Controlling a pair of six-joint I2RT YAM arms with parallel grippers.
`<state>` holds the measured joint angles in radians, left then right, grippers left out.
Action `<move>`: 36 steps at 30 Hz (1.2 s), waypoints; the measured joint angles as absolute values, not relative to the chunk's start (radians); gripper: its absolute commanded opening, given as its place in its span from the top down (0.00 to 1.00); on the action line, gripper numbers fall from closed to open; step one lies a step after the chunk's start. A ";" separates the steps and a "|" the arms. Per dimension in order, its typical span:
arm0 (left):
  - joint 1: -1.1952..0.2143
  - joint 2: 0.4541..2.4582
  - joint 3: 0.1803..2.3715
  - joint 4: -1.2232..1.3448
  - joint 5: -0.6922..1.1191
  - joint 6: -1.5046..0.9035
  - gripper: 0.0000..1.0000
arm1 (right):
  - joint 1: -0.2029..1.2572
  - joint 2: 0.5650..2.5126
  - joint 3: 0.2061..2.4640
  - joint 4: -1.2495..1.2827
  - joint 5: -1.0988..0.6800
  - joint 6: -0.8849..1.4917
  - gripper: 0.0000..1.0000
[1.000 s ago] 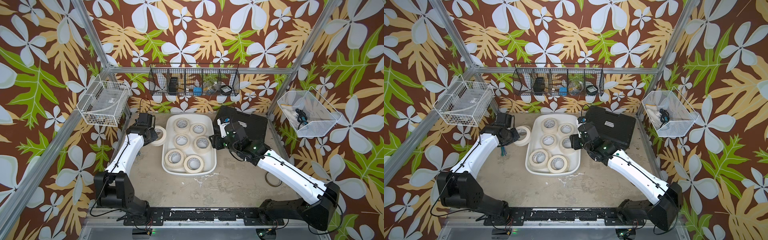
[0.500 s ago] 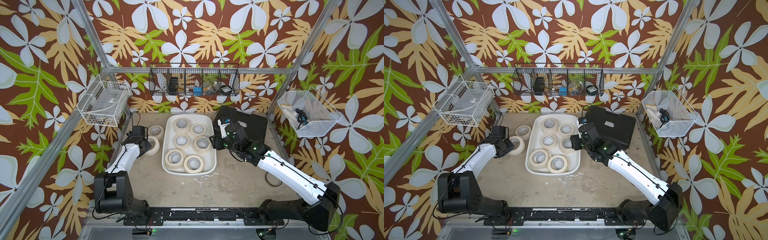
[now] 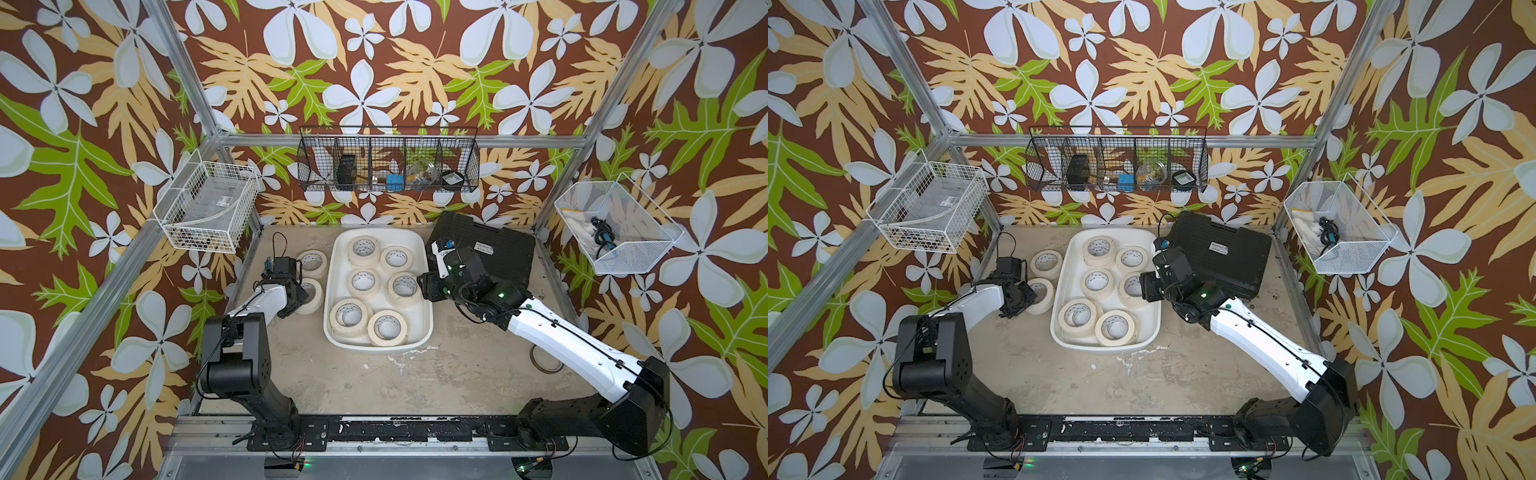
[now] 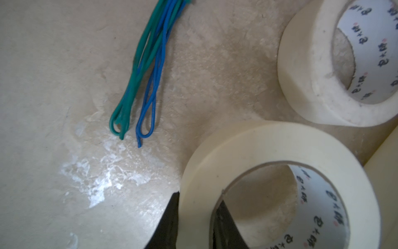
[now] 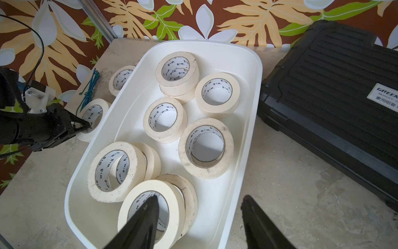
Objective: Take out the art tape in the storage box
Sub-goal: Place the art tape at the center of the board.
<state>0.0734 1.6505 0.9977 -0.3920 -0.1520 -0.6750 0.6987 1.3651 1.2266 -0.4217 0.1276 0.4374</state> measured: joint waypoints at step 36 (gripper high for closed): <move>0.017 1.807 1.132 -0.478 -0.235 -0.677 0.64 | 0.688 1.329 1.198 -0.445 0.127 0.436 0.39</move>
<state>0.0174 1.8069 1.1320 -0.4782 -0.2352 -0.6773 0.6876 1.3293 1.1976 -0.4446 0.1272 0.4362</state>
